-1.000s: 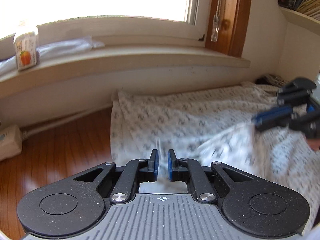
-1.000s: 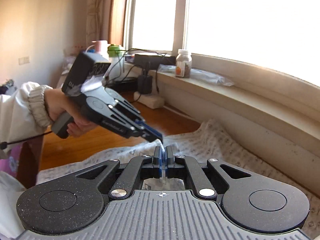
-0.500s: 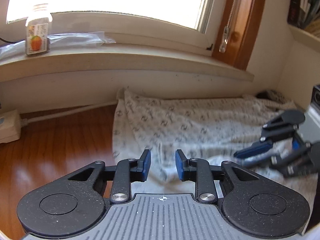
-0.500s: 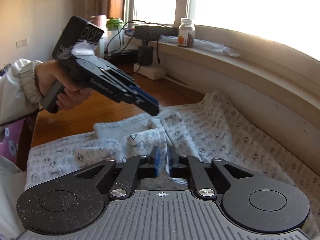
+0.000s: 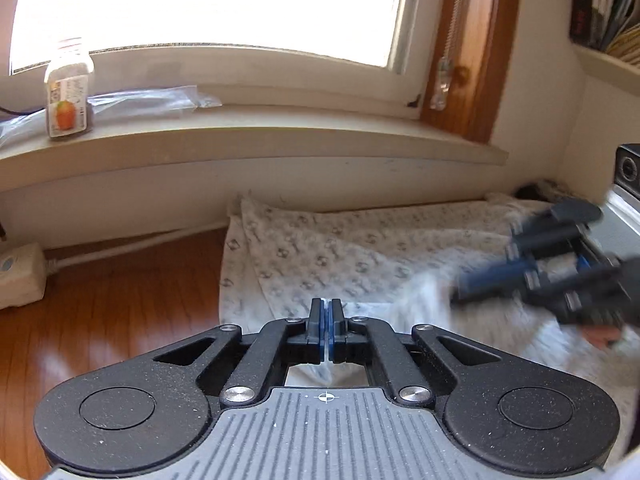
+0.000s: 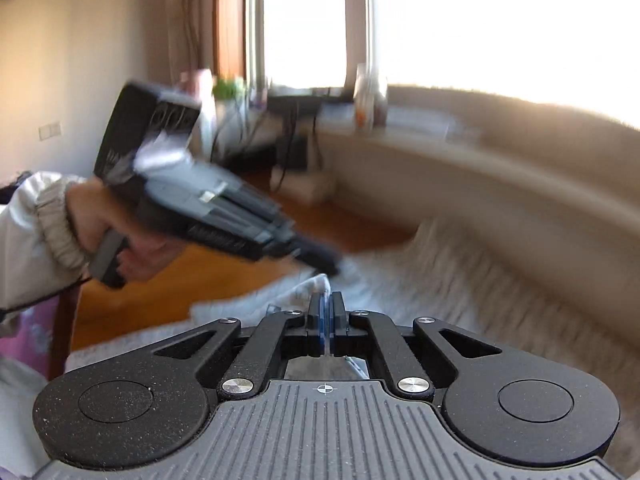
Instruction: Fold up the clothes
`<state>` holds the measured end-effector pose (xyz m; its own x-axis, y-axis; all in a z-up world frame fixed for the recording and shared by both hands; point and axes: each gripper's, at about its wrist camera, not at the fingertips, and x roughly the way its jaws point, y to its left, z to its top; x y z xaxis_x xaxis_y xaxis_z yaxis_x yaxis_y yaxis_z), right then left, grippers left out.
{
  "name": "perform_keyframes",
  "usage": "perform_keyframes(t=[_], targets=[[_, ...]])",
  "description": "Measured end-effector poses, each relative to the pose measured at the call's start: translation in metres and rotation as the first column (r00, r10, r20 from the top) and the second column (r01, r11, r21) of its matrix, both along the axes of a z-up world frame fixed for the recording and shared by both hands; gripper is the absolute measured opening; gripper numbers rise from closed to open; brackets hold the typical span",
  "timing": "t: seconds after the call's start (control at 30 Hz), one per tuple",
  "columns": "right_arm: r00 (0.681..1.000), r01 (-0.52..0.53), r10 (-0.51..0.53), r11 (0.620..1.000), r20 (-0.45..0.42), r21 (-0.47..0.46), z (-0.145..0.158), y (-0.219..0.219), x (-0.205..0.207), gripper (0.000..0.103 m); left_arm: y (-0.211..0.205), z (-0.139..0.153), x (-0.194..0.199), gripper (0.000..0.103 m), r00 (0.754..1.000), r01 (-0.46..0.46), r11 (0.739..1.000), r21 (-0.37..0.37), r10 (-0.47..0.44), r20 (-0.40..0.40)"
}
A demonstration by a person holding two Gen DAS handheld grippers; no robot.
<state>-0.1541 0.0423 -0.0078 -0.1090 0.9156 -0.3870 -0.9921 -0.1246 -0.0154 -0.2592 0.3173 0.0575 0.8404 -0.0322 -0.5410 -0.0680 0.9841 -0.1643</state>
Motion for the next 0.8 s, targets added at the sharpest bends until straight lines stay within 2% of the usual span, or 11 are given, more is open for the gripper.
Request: perform_keyframes(t=[0.07, 0.17, 0.2, 0.23, 0.27, 0.37, 0.43, 0.5, 0.53, 0.67, 0.8], targets=[[0.999, 0.016, -0.018, 0.999, 0.044, 0.047, 0.003, -0.004, -0.004, 0.003, 0.0, -0.003, -0.01, 0.001, 1.0, 0.011, 1.0, -0.016, -0.012, -0.024], [0.996, 0.022, -0.026, 0.999, 0.083, 0.05, -0.004, 0.002, -0.009, 0.003, -0.001, -0.013, -0.018, 0.002, 0.997, 0.024, 0.999, -0.022, -0.026, -0.073], [0.995, 0.031, -0.033, 0.999, 0.095, 0.022, -0.008, 0.006, -0.01, 0.003, -0.001, -0.016, -0.02, 0.002, 0.996, 0.029, 0.999, -0.025, -0.031, -0.089], [0.993, 0.042, -0.041, 0.999, 0.108, -0.013, -0.013, 0.011, -0.011, 0.007, -0.002, -0.019, -0.023, 0.002, 0.994, 0.033, 0.999, -0.027, -0.035, -0.105], [0.991, 0.054, -0.048, 0.997, 0.121, -0.047, -0.017, 0.016, -0.012, 0.015, -0.001, -0.021, -0.026, 0.003, 0.992, 0.035, 0.999, -0.031, -0.038, -0.118], [0.985, 0.092, -0.068, 0.984, 0.162, -0.149, -0.03, 0.03, -0.016, 0.039, 0.006, -0.015, -0.028, 0.015, 0.995, 0.005, 1.0, -0.022, -0.007, -0.097], [0.985, 0.1, -0.074, 0.981, 0.158, -0.168, -0.03, 0.028, -0.016, 0.048, 0.009, -0.008, -0.026, 0.025, 0.998, 0.001, 1.0, -0.024, -0.002, -0.067], [0.985, 0.107, -0.084, 0.982, 0.154, -0.154, -0.026, 0.021, -0.015, 0.058, 0.01, -0.001, -0.019, 0.041, 0.999, -0.008, 1.0, -0.018, 0.008, -0.034], [0.983, 0.115, -0.092, 0.983, 0.159, -0.143, -0.023, 0.016, -0.014, 0.064, 0.011, 0.001, -0.012, 0.044, 1.0, -0.012, 1.0, -0.007, 0.011, -0.023], [0.974, 0.164, -0.142, 0.98, 0.178, -0.116, -0.014, -0.012, -0.005, 0.073, 0.015, -0.003, 0.033, 0.044, 0.997, -0.048, 0.999, 0.009, 0.048, -0.055], [0.958, 0.241, -0.219, 0.965, 0.183, -0.106, -0.012, -0.047, 0.017, 0.076, 0.02, -0.012, 0.072, 0.044, 0.989, -0.09, 0.996, 0.027, 0.093, -0.111]])
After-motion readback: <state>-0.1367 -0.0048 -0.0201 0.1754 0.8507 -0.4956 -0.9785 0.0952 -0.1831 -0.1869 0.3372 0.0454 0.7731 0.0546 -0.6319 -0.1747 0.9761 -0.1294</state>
